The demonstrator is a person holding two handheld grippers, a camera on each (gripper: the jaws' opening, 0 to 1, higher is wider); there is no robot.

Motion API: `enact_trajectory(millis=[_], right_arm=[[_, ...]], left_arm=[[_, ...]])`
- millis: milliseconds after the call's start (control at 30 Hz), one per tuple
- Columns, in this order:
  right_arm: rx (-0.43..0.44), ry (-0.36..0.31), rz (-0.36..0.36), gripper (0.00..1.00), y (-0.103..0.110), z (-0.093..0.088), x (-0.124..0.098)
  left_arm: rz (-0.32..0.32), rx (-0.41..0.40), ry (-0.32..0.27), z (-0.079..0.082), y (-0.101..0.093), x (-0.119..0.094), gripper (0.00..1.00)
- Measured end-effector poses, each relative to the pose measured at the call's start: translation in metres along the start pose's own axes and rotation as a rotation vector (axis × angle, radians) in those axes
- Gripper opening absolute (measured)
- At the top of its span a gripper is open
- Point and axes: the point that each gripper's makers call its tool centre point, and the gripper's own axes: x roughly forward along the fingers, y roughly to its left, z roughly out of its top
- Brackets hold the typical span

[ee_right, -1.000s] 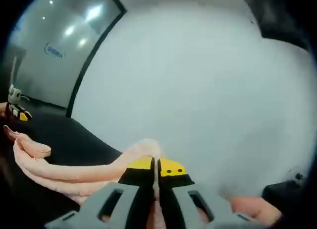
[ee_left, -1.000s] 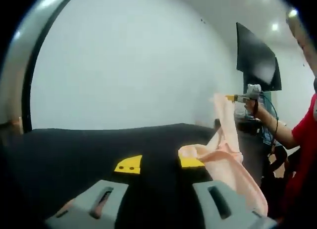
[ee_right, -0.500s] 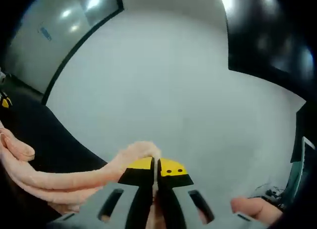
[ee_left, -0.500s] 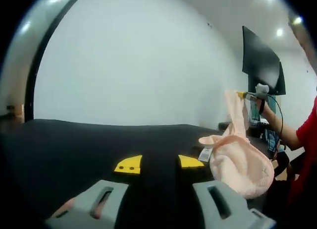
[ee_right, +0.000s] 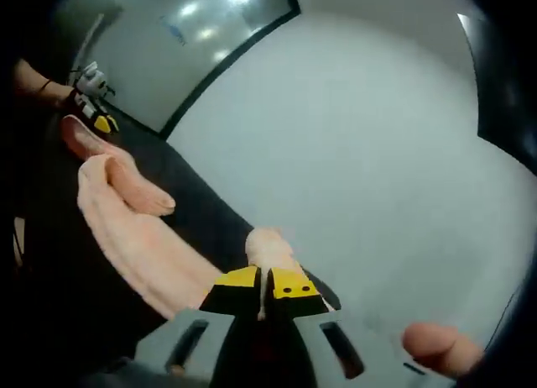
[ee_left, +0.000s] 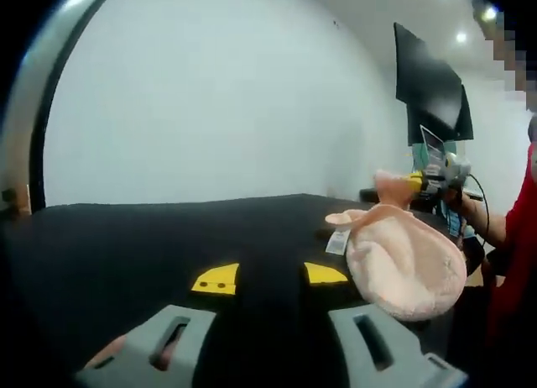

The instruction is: Fold the towel on the table until its edges align and the towel forms a compact rectangular stack.

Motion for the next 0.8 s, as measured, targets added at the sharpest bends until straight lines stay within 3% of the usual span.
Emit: enact_trajectory(millis=[100, 233, 333, 400, 467, 567, 633, 667, 733, 800], right_arm=[[0.007, 0.053, 0.035, 0.02, 0.013, -0.016, -0.014], [0.103, 0.080, 0.066, 0.03, 0.016, -0.026, -0.026], [0.150, 0.112, 0.089, 0.05, 0.023, -0.032, -0.034], [0.193, 0.153, 0.135, 0.11, 0.033, -0.038, -0.040], [0.252, 0.146, 0.178, 0.21, 0.039, -0.034, -0.044], [0.323, 0.097, 0.222, 0.19, 0.037, -0.020, -0.054], [0.320, 0.042, 0.190, 0.18, 0.025, -0.005, -0.054], [0.307, 0.053, 0.189, 0.19, 0.025, -0.001, -0.051], [0.266, 0.085, 0.177, 0.21, 0.024, -0.002, -0.043], [0.208, 0.175, 0.221, 0.28, 0.045, -0.011, -0.020]], left_arm=[[0.004, -0.028, -0.024, 0.004, 0.005, -0.001, 0.28], [0.007, -0.038, -0.036, 0.005, 0.004, -0.002, 0.28], [0.006, -0.014, -0.017, 0.002, 0.001, 0.000, 0.28], [-0.005, 0.018, 0.004, -0.001, 0.001, 0.001, 0.28], [-0.023, 0.044, 0.024, -0.005, -0.009, 0.003, 0.28], [-0.042, 0.071, 0.044, -0.009, -0.009, 0.005, 0.29], [-0.054, 0.081, 0.051, -0.009, -0.011, 0.005, 0.30], [-0.062, 0.083, 0.046, -0.009, -0.013, 0.005, 0.30], [-0.081, 0.080, 0.031, -0.006, -0.018, 0.004, 0.31], [-0.092, 0.077, 0.023, -0.004, -0.021, 0.003, 0.32]])
